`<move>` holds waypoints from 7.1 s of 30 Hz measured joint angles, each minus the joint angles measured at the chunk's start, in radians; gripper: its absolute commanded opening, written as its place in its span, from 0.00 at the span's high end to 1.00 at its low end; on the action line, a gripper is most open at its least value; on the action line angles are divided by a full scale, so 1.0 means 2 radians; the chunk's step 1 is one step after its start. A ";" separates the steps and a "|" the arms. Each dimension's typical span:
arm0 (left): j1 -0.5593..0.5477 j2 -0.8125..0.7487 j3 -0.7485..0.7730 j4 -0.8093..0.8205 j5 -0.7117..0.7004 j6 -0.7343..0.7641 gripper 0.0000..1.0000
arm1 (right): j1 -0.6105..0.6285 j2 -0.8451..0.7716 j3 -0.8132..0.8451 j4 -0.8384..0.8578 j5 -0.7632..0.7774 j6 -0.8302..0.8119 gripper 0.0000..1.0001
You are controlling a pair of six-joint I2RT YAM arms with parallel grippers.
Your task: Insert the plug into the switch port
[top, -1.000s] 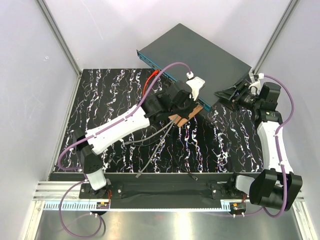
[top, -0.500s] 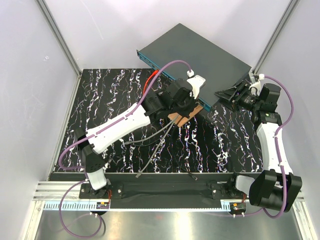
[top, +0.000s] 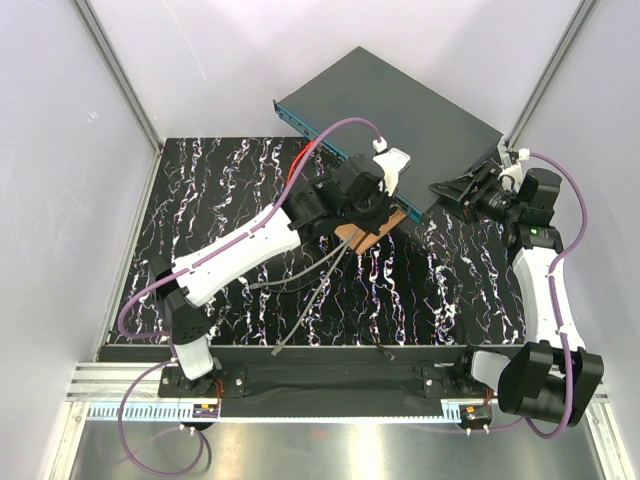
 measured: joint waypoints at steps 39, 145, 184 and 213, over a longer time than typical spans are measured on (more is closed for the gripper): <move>0.004 0.015 -0.001 0.024 -0.002 -0.009 1.00 | -0.001 -0.012 -0.024 0.039 0.009 0.017 1.00; 0.427 -0.357 -0.265 0.205 0.140 0.288 1.00 | 0.002 0.034 0.292 -0.237 -0.082 -0.303 0.00; 0.201 -0.351 -0.273 0.017 0.266 0.657 1.00 | 0.391 0.150 0.333 -0.121 -0.013 -0.253 0.43; 0.181 -0.333 -0.254 0.008 0.233 0.617 0.74 | 0.422 0.191 0.351 -0.149 0.048 -0.287 1.00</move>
